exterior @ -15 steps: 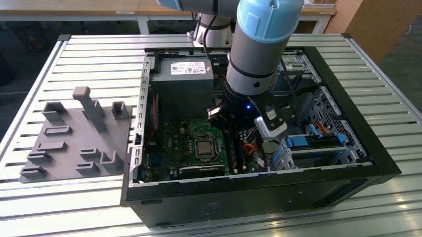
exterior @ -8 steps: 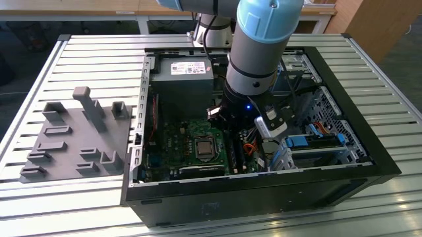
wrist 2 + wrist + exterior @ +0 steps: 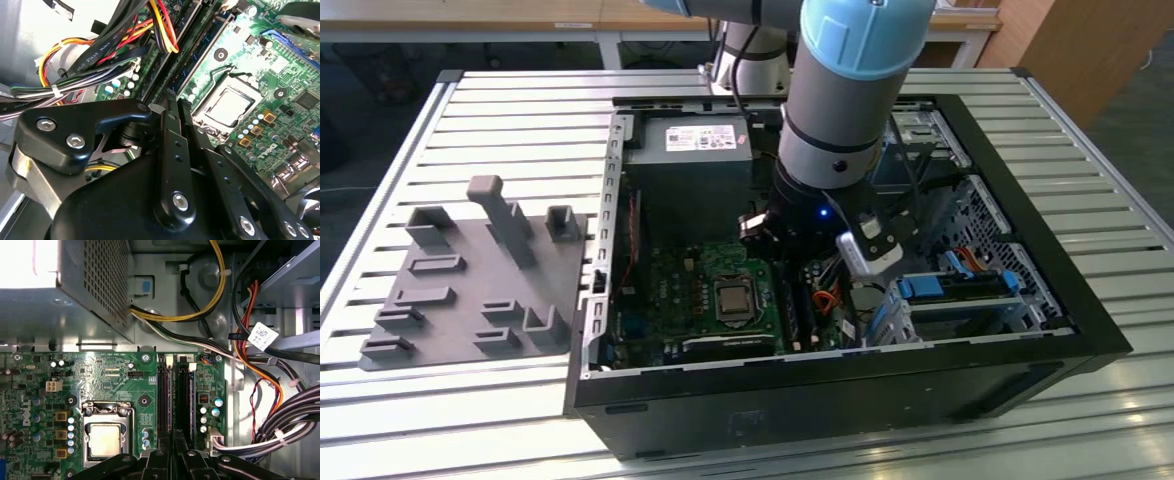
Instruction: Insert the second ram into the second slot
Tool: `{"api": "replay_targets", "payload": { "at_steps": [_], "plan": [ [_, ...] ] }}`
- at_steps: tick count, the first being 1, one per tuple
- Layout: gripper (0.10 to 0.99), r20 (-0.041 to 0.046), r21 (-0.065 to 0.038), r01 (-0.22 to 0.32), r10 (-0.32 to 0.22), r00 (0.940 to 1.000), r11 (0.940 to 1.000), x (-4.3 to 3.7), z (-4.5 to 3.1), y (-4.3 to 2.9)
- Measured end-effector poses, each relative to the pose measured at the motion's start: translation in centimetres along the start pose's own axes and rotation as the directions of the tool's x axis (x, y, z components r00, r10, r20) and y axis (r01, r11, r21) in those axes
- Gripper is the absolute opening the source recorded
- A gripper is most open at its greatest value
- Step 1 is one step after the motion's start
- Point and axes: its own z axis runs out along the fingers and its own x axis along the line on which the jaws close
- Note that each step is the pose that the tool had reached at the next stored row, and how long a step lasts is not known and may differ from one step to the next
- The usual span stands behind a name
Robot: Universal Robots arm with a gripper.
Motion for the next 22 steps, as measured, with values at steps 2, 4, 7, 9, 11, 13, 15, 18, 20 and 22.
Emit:
{"api": "replay_targets", "payload": {
  "at_steps": [2, 4, 7, 9, 11, 13, 15, 18, 20, 22],
  "plan": [
    [0.184, 0.0, 0.0, 0.0, 0.0, 1.0, 1.0, 0.01, -0.27, 0.01],
    [0.184, 0.0001, 0.0, 0.0, 0.0, 1.0, 1.0, 0.01, -0.36, 0.02],
    [0.169, 0.0, 0.0, 0.0, 0.0, 1.0, 1.0, 0.01, -0.36, 0.02],
    [0.102, 0.0, 0.0, 0.0, 0.0, 1.0, 1.0, 0.0, -0.31, 0.02],
    [0.102, 0.0002, 0.0, 0.0, 0.0, 1.0, 1.0, -0.01, -0.19, 0.01],
    [0.102, 0.0006, 0.0, 0.0, 0.0, 1.0, 1.0, -0.02, 0.0, 0.0],
    [0.102, 0.0007, 0.0, 0.0, 0.0, 1.0, 1.0, -0.03, 0.47, -0.02],
    [0.102, 0.0004, 0.001, 0.0, 0.0, 1.0, 1.0, -0.03, 0.75, -0.04],
    [0.102, 0.0005, 0.001, 0.0, 0.0, 1.0, 1.0, -0.04, 0.94, -0.04],
    [0.102, 0.0004, 0.001, 0.0, 0.0, 1.0, 1.0, -0.04, 1.19, -0.06]
  ]
}}
